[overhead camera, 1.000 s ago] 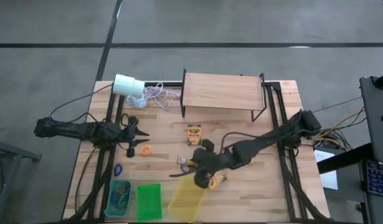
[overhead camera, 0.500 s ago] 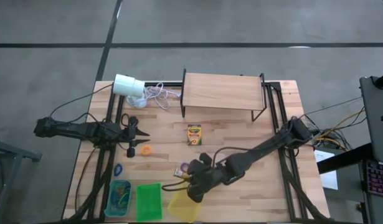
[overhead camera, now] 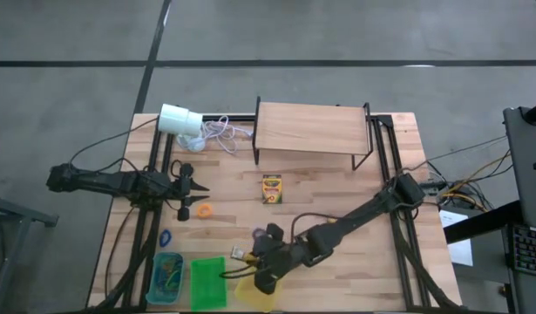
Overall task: Pick & Place Office Desk Supplies
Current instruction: Put the crayon box into the yellow bin
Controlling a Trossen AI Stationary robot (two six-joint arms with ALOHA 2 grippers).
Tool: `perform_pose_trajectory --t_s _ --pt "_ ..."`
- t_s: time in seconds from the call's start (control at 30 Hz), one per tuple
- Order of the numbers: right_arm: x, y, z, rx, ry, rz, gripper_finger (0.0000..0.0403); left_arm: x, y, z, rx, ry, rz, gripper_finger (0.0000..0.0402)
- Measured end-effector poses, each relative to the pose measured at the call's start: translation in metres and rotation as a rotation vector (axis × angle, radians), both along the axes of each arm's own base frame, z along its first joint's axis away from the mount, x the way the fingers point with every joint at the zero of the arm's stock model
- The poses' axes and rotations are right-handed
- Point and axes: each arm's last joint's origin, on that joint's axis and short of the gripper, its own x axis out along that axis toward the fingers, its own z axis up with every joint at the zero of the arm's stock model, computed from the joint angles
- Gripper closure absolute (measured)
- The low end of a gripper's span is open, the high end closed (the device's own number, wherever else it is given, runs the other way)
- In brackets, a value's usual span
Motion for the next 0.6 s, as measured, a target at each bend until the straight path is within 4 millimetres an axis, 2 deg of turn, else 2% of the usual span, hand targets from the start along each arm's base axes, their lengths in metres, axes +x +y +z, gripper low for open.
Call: perform_pose_trajectory --t_s 0.1,0.17,0.27,0.43,0.6 --pt "0.0 0.002 -0.002 0.0 0.021 -0.004 0.0309 0.0 0.0 -0.001 0.003 0.01 -0.001 0.0293" --pt "-0.002 0.003 -0.001 0.059 0.032 -0.046 0.0308 0.001 0.0 -0.001 0.003 0.012 -0.001 0.0293" --pt "-0.011 0.008 -0.003 0.102 0.093 -0.087 0.031 0.001 0.0 -0.002 0.005 0.026 -0.001 0.0293" --pt "-0.029 0.02 -0.013 0.117 0.219 -0.124 0.0313 0.001 0.0 -0.003 0.006 0.033 -0.001 0.0293" --pt "-0.033 0.024 -0.027 0.165 0.279 -0.197 0.0306 0.001 0.0 -0.004 0.008 0.052 -0.001 0.0293"
